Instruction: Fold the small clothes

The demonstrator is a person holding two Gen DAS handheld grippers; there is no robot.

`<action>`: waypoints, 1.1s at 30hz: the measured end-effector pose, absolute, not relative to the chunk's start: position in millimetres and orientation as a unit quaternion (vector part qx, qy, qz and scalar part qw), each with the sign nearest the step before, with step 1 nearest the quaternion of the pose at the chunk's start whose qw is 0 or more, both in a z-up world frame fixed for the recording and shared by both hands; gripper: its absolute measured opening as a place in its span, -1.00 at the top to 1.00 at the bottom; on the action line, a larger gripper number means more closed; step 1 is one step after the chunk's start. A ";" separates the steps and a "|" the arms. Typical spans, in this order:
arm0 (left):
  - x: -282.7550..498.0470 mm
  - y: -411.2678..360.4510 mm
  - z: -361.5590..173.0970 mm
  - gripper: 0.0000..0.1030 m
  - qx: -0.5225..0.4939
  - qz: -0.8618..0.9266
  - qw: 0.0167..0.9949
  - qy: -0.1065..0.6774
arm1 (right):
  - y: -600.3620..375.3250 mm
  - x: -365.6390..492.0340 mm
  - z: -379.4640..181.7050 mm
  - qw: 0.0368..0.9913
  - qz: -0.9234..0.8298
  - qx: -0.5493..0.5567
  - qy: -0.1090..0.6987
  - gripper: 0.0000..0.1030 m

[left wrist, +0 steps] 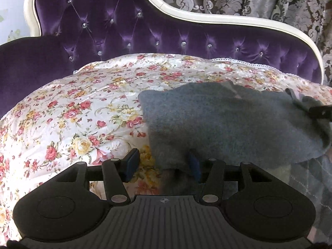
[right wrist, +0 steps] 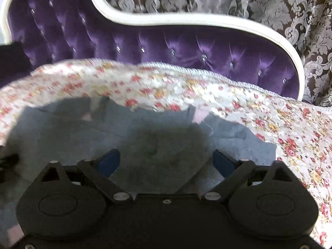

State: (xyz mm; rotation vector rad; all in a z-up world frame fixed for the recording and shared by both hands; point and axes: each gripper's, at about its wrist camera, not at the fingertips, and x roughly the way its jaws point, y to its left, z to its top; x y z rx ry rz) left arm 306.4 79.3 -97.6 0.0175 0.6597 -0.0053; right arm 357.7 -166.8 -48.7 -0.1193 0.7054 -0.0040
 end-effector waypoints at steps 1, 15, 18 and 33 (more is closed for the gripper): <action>306.2 80.0 -98.0 0.01 0.007 -0.003 0.946 0.323 | -170.3 358.4 -50.4 0.935 -0.015 -0.064 0.347 -0.65; 303.2 78.4 -99.4 0.00 0.007 -0.002 0.949 0.314 | -283.6 283.4 -28.8 0.938 -0.101 0.086 0.319 -0.66; 303.1 78.4 -99.4 0.00 0.006 -0.002 0.949 0.314 | -271.9 290.4 -22.6 0.946 -0.075 0.092 0.301 -0.66; 302.8 78.6 -98.8 0.00 0.001 -0.003 0.949 0.314 | -226.1 343.8 -50.4 0.926 -0.079 0.003 0.369 -0.13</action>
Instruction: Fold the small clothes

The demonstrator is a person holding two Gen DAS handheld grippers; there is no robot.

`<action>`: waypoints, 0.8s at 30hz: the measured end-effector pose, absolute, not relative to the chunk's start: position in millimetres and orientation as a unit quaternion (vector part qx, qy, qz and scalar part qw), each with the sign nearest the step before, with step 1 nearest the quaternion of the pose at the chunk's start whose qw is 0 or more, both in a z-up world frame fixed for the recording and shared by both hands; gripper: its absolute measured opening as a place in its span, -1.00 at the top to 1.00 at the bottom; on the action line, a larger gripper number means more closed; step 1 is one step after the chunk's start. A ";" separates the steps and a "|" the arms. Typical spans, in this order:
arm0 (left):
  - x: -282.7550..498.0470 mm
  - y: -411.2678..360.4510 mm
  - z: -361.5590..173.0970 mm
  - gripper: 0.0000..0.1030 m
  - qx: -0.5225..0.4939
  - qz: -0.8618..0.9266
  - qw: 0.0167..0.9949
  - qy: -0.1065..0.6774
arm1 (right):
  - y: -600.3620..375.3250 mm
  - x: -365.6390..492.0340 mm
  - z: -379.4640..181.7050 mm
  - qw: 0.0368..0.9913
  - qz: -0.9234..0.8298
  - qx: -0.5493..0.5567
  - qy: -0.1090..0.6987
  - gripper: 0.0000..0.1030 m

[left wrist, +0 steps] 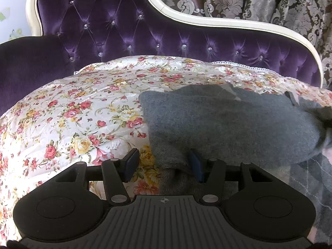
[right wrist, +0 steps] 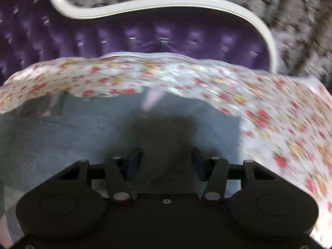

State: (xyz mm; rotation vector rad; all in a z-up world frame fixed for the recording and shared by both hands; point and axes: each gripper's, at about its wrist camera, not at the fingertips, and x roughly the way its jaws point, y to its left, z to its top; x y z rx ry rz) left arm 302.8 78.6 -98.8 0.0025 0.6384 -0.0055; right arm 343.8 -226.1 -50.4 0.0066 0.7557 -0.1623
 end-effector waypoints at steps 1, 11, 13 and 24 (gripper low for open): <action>302.6 78.7 -99.0 0.00 0.001 -0.003 0.950 0.313 | -237.5 333.7 -49.1 0.926 -0.092 0.013 0.367 -0.13; 303.3 78.3 -99.1 0.00 0.000 -0.002 0.950 0.313 | -302.4 291.6 -39.8 0.932 -0.062 0.136 0.329 -0.16; 303.2 78.2 -99.0 0.00 0.000 -0.002 0.950 0.313 | -302.3 298.4 -42.2 0.934 -0.041 0.140 0.327 -0.16; 303.7 81.8 -94.6 -0.01 -0.011 -0.012 0.948 0.316 | -281.6 323.1 -56.7 0.932 -0.005 0.088 0.351 0.79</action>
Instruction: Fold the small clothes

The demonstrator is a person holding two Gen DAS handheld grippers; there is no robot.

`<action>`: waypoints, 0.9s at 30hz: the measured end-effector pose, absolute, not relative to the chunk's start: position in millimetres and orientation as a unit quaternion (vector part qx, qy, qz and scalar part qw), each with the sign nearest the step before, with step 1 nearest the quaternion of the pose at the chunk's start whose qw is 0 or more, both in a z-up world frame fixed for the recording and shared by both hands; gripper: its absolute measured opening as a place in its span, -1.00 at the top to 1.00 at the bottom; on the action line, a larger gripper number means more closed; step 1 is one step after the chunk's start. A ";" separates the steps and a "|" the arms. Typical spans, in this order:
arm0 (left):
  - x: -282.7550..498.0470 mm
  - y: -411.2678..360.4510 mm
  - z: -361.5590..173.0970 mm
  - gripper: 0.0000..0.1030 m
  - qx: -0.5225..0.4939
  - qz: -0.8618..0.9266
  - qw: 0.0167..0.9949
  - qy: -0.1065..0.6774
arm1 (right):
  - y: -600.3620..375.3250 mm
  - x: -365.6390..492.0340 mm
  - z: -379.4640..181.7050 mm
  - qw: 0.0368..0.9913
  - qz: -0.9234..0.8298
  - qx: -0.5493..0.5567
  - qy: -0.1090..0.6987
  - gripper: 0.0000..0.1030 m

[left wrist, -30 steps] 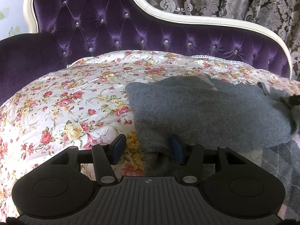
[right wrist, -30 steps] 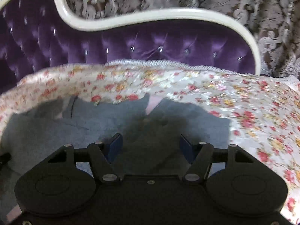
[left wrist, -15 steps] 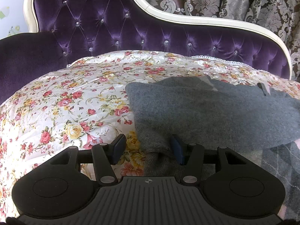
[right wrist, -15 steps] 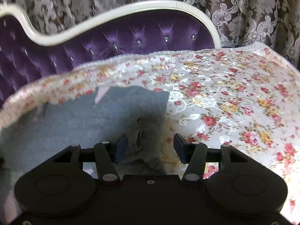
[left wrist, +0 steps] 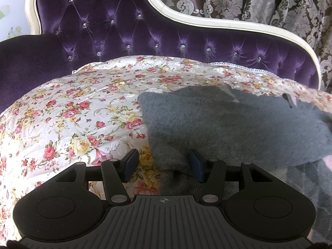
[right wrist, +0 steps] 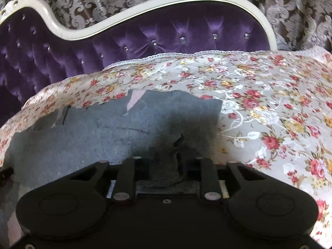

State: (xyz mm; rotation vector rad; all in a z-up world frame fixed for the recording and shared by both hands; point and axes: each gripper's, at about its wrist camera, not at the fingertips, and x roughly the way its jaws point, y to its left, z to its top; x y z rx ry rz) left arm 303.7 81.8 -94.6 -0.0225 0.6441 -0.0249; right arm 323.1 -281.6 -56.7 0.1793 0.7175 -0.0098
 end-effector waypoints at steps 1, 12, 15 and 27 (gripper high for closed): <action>303.7 83.7 -92.0 -0.01 -0.014 -0.014 0.947 0.321 | -279.4 322.1 -54.5 0.934 0.006 0.079 0.348 0.82; 340.9 91.0 -49.5 -0.05 -0.023 0.004 0.947 0.320 | -295.4 333.4 -40.9 0.940 -0.027 0.101 0.323 0.64; 362.0 87.9 -61.6 -0.05 -0.019 0.011 0.940 0.342 | -294.0 346.8 -42.5 0.942 -0.017 0.103 0.320 0.09; 373.5 101.1 -86.6 -0.60 -0.029 0.047 0.926 0.374 | -296.0 376.0 -68.6 0.933 -0.037 0.058 0.353 0.16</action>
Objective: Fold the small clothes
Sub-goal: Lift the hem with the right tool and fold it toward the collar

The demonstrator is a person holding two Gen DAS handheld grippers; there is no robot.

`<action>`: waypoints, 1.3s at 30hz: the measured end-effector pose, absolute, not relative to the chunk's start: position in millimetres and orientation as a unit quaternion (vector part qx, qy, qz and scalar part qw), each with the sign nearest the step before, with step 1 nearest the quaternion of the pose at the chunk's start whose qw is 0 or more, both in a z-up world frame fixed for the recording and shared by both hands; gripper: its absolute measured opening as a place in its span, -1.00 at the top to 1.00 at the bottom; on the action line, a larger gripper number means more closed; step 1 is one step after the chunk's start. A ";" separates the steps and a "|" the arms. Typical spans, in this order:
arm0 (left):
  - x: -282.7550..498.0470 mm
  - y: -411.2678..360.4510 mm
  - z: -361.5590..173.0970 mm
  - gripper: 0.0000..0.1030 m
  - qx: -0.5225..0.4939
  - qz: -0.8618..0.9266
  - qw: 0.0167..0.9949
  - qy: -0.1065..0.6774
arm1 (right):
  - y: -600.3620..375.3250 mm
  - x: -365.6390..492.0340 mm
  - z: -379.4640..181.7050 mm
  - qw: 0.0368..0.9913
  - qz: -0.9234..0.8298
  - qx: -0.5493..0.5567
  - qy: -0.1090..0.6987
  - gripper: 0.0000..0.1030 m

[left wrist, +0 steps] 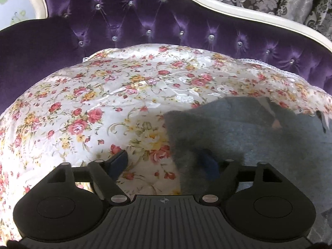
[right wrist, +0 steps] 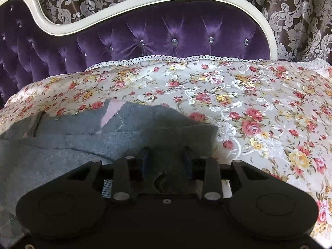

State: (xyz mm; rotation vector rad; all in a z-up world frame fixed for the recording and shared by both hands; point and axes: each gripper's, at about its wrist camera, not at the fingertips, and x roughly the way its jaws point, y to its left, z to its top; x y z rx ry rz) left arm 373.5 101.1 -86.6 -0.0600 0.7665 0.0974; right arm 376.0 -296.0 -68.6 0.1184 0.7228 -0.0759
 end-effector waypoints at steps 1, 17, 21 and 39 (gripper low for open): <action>374.1 101.1 -87.0 -0.67 -0.030 0.052 0.926 0.373 | -296.5 375.4 -68.7 0.933 -0.037 0.059 0.352 0.15; 300.7 119.1 -57.5 -0.92 -0.072 -0.007 0.926 0.370 | -302.2 257.8 -22.7 0.952 0.031 0.108 0.285 -0.99; 261.9 108.3 -49.4 -0.92 -0.061 -0.042 0.927 0.368 | -289.9 220.1 -19.1 0.947 0.063 0.121 0.292 -0.99; 116.2 100.5 -64.8 -0.92 -0.078 -0.113 0.907 0.398 | -274.6 63.8 -49.8 0.896 0.129 0.221 0.362 -0.99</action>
